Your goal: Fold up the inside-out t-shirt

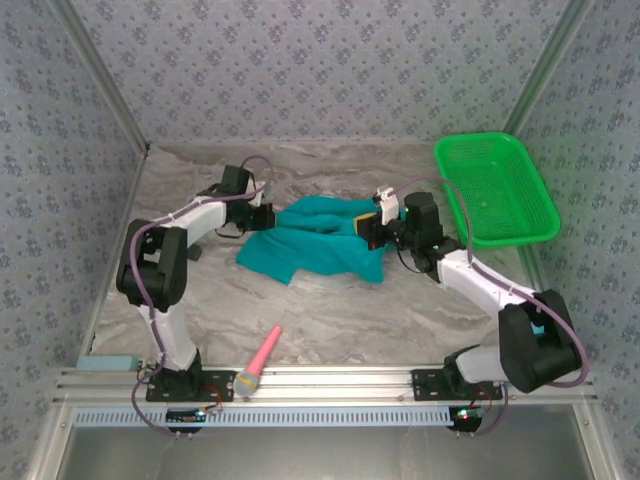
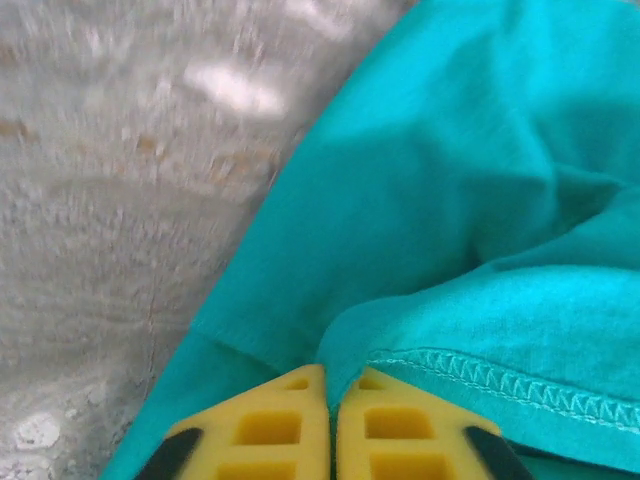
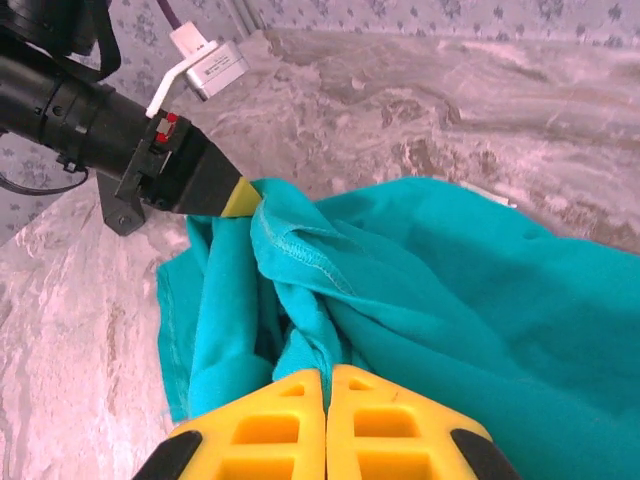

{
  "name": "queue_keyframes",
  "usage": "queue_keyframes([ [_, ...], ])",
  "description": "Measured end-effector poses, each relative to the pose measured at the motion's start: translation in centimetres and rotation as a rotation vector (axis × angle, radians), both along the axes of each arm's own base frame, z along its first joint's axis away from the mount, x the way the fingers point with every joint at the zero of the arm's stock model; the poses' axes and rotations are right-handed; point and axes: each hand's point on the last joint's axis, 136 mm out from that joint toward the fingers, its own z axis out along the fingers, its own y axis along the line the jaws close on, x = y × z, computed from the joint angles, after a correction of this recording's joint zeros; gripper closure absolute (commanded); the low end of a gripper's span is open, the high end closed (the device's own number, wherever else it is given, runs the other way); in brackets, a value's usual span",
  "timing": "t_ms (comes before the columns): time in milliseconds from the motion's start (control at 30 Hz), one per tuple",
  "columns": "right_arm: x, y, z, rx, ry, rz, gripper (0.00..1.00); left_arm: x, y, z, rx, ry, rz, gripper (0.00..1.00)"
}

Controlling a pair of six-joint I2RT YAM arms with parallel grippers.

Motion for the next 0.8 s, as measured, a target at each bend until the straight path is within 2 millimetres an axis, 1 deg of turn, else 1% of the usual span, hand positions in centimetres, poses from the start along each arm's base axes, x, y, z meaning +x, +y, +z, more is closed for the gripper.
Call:
queue_keyframes([
  [67, 0.5, -0.6, -2.1, -0.003, 0.071, -0.02, 1.0, -0.4, 0.3, -0.7, -0.006, 0.028, 0.021, 0.68],
  [167, 0.7, -1.6, -5.5, -0.023, 0.177, -0.055, 1.0, -0.5, 0.2, -0.3, -0.024, 0.02, 0.014, 0.62],
  [233, 0.4, -2.3, -7.2, -0.034, 0.238, -0.077, 1.0, -0.9, 0.1, 0.8, -0.019, -0.01, -0.011, 0.58],
  [267, 0.2, -2.5, -7.7, -0.031, 0.262, -0.085, 1.0, -1.3, -0.2, 1.4, -0.015, -0.027, -0.032, 0.54],
  [300, 0.1, -2.8, -8.1, -0.023, 0.283, -0.095, 1.0, -1.7, -0.7, 2.4, -0.008, -0.055, -0.063, 0.51],
  [333, 0.0, -3.3, -8.5, -0.007, 0.309, -0.107, 1.0, -2.2, -1.6, 3.4, 0.002, -0.089, -0.104, 0.5],
  [367, 0.0, -3.7, -8.8, 0.006, 0.327, -0.115, 1.0, -2.7, -2.9, 4.4, 0.013, -0.128, -0.157, 0.5],
  [400, 0.0, -4.1, -9.2, 0.021, 0.351, -0.127, 1.0, -3.5, -4.9, 5.4, 0.026, -0.164, -0.238, 0.5],
  [467, -0.1, -4.8, -10.0, 0.038, 0.396, -0.152, 1.0, -5.1, -10.1, 7.2, 0.035, -0.241, -0.408, 0.5],
  [533, -0.5, -5.2, -10.7, 0.046, 0.431, -0.17, 1.0, -6.7, -15.7, 8.4, 0.026, -0.315, -0.572, 0.5],
  [600, -0.9, -5.3, -11.1, 0.048, 0.451, -0.177, 1.0, -7.4, -18.4, 8.1, 0.037, -0.354, -0.662, 0.49],
  [633, -1.3, -5.3, -11.3, 0.048, 0.458, -0.179, 1.0, -7.2, -19.0, 7.3, 0.054, -0.36, -0.695, 0.49],
  [700, -2.0, -5.7, -11.5, 0.05, 0.467, -0.19, 1.0, -6.4, -19.1, 5.5, 0.093, -0.354, -0.74, 0.48],
  [800, -2.4, -6.6, -11.4, 0.058, 0.473, -0.214, 1.0, -5.4, -18.4, 1.9, 0.151, -0.322, -0.806, 0.47],
])
